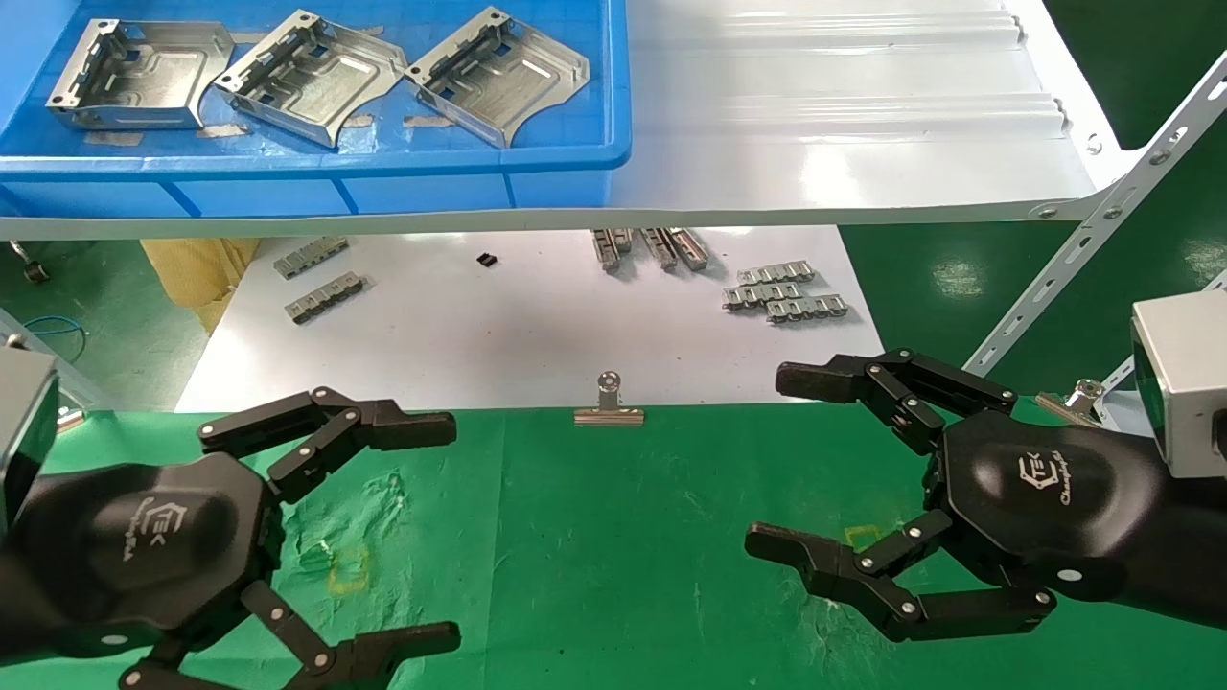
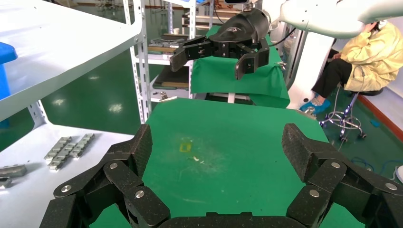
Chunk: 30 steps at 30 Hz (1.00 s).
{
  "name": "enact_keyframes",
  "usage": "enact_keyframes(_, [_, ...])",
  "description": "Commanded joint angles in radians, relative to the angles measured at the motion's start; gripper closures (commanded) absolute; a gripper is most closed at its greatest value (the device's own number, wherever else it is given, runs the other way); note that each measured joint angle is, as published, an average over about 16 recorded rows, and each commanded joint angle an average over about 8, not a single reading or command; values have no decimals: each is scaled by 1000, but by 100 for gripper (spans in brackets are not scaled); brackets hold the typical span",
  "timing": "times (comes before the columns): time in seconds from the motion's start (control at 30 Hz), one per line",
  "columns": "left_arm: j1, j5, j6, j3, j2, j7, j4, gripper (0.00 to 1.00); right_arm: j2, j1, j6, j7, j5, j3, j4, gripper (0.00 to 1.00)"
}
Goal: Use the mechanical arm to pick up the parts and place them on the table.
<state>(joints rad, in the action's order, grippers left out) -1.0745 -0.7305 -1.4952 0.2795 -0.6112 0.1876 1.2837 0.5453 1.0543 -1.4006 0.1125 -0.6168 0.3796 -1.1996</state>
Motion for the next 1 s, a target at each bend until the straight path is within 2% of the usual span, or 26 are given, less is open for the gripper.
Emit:
enact_keyframes(0.03, [0,0,0,0,0,0,0,0,0,0,0,0,0,0,0,0])
enact_keyframes(0.63, [0,0,0,0,0,0,0,0,0,0,0,0,0,0,0,0])
enact_keyframes(0.67, [0,0,0,0,0,0,0,0,0,0,0,0,0,0,0,6])
enact_keyframes(0.9, [0,0,0,0,0,0,0,0,0,0,0,0,0,0,0,92])
enact_keyframes(0.93, [0,0,0,0,0,0,0,0,0,0,0,0,0,0,0,99])
enact_keyframes(1.0, [0,0,0,0,0,0,0,0,0,0,0,0,0,0,0,100])
